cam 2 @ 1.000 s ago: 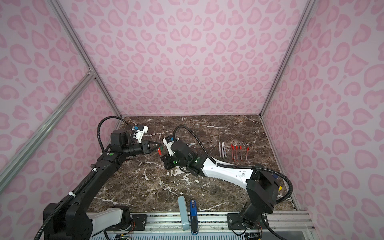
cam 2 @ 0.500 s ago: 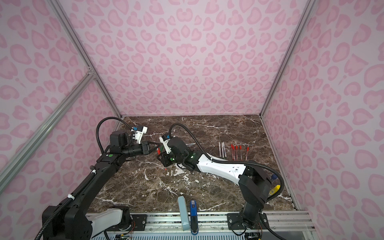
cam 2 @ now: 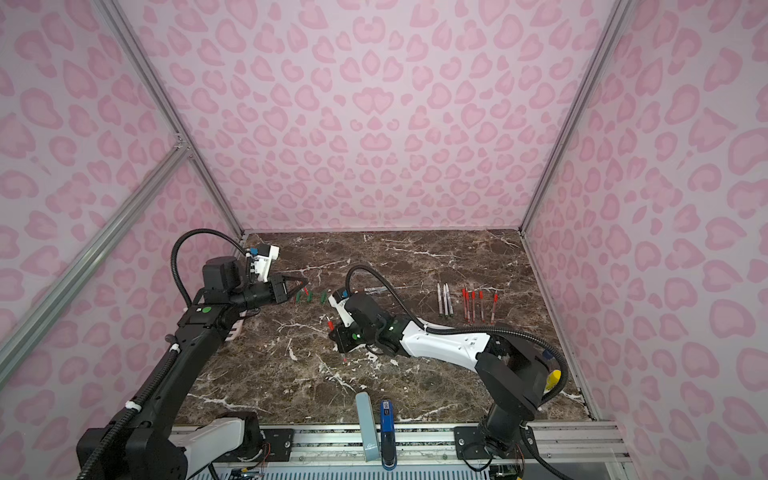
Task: Open the pen caps
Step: 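Lower the red cap beside the other caps with left gripper while right carries pen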
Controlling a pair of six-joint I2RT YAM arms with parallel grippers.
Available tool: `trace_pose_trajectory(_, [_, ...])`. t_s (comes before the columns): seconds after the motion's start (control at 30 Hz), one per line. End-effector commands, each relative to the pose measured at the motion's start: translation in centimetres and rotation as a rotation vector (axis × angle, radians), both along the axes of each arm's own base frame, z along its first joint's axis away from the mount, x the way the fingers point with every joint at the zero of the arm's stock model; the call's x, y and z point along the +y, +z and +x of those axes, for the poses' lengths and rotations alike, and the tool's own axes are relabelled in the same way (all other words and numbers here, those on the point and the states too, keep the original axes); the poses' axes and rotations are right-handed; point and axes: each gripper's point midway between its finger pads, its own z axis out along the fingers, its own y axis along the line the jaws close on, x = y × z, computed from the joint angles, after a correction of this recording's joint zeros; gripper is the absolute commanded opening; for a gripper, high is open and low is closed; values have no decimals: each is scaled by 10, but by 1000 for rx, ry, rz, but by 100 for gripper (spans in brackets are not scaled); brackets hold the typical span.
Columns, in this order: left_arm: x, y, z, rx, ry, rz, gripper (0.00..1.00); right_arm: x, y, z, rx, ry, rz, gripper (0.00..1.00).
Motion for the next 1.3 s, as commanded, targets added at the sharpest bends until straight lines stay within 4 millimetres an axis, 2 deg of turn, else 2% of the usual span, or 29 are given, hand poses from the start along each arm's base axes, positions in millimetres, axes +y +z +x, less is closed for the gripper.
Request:
trace_pose_trajectory(0.0, [16,8,12,-25,52,43,4,-13,-7,-6,11,-22,-21,0])
trace_pose_trajectory(0.07, [29,5,19,-17,98,95,4,-24,-5,-7,-3,-44,-22,0])
trace_pose_trajectory(0.13, [42,-7,25,-14,142,187,4,-37,1,-1,-15,-71,-21,0])
trace_pose_trajectory(0.27, [73,-51,38,80,221,411,4,-69,21,14,-41,-145,-25,0])
trace_pose_trajectory(0.33, [97,-74,47,149,290,540,4,-88,32,20,-64,-179,-22,0])
trace_pose_trajectory(0.43, [112,-101,54,221,299,636,4,-115,42,26,-70,-217,-43,0])
trace_pose_trajectory(0.7, [129,-151,73,394,249,768,4,-191,59,26,-133,-364,-96,0])
trace_pose_trajectory(0.9, [133,-184,81,491,212,805,4,-240,59,21,-174,-486,-76,0])
trace_pose_trajectory(0.93, [133,-182,88,485,213,809,4,-245,59,19,-170,-498,-69,0])
trace_pose_trajectory(1.03, [131,-194,93,510,195,825,4,-259,55,17,-170,-528,-69,0])
trace_pose_trajectory(1.27, [134,-213,107,565,188,882,4,-268,51,14,-152,-542,-73,0])
